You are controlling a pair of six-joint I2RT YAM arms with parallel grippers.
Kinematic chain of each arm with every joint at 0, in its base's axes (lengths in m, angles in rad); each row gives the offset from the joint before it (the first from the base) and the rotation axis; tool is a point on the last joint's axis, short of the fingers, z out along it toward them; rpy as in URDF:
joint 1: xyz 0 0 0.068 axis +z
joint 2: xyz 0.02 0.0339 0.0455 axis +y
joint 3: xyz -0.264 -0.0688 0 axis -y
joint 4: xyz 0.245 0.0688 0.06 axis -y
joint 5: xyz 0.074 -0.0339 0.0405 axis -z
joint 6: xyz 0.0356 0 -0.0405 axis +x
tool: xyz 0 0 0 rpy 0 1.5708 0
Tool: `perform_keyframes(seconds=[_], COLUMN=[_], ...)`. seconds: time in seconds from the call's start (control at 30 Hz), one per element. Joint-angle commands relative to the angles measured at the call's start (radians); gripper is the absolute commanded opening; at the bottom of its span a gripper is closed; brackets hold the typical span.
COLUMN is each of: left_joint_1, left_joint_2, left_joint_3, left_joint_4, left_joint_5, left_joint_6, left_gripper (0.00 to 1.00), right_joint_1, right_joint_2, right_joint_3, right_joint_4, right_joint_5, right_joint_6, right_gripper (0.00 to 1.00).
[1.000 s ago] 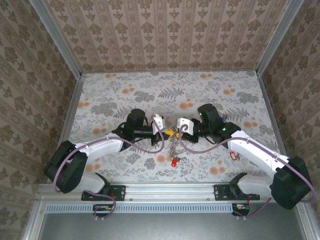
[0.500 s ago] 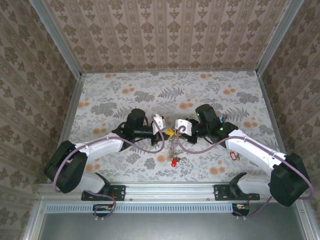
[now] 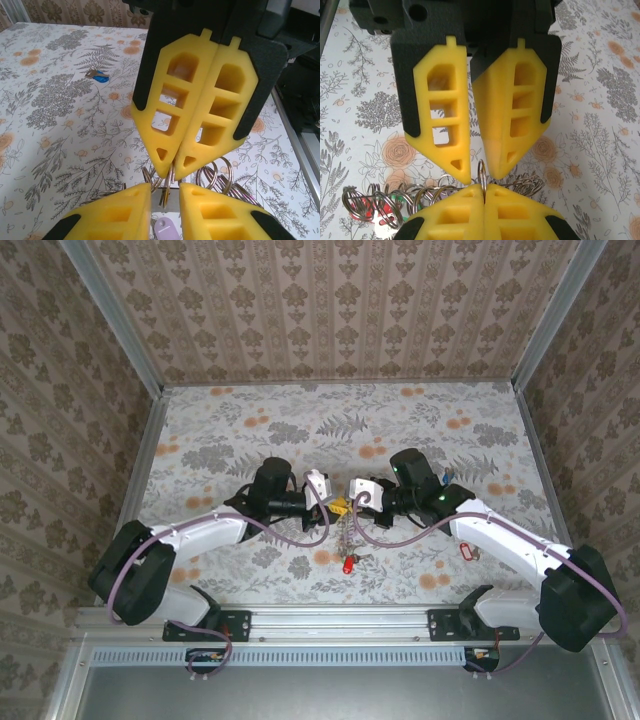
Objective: Put the keys on the keyring
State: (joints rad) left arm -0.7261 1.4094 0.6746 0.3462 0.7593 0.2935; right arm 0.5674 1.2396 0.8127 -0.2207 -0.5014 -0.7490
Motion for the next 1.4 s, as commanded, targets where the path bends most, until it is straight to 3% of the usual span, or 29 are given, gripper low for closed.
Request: perform_keyframes(seconds=[0.0,0.13,0.37,0.7,0.87,1.07,1.1,1.2,1.37], left_joint_1=[0.002,0.001,0.001,0.002,0.001,0.001,0.001,0.002,0.004], left_joint_2=[0.020,0.015,0.014,0.015,0.016,-0.001,-0.007,-0.025,-0.043], left_joint_3=[0.029,0.022,0.024,0.025,0.030,0.023,0.020,0.014,0.028], left_joint_4=[0.026,0.034,0.041,0.040,0.047,0.052,0.053,0.051,0.020], left_joint_5=[0.025,0.017,0.028,0.032,0.040,0.011,-0.002,-0.031,-0.044], left_joint_6=[0.016,0.016,0.016,0.015,0.013,0.018,0.018,0.020,0.019], left_gripper=[0.22,0.22,0.08,0.12,0.00,0.00,0.00,0.00,0.00], right_joint_1=[-0.007,-0.016,-0.018,-0.030,-0.030,-0.031,-0.032,-0.045,-0.130], right_joint_2=[0.005,0.002,0.004,-0.007,-0.002,-0.044,-0.067,-0.163,-0.282], right_joint_3=[0.016,0.011,0.002,-0.012,-0.012,-0.029,-0.034,-0.059,-0.095], right_joint_4=[0.043,0.063,0.081,0.110,0.109,0.109,0.107,0.121,0.159], right_joint_5=[-0.056,-0.063,-0.076,-0.090,-0.088,-0.021,-0.004,0.039,0.263], right_joint_6=[0.020,0.037,0.059,0.093,0.097,0.135,0.156,0.246,0.603], right_gripper=[0.00,0.00,0.00,0.00,0.00,0.16,0.22,0.26,0.28])
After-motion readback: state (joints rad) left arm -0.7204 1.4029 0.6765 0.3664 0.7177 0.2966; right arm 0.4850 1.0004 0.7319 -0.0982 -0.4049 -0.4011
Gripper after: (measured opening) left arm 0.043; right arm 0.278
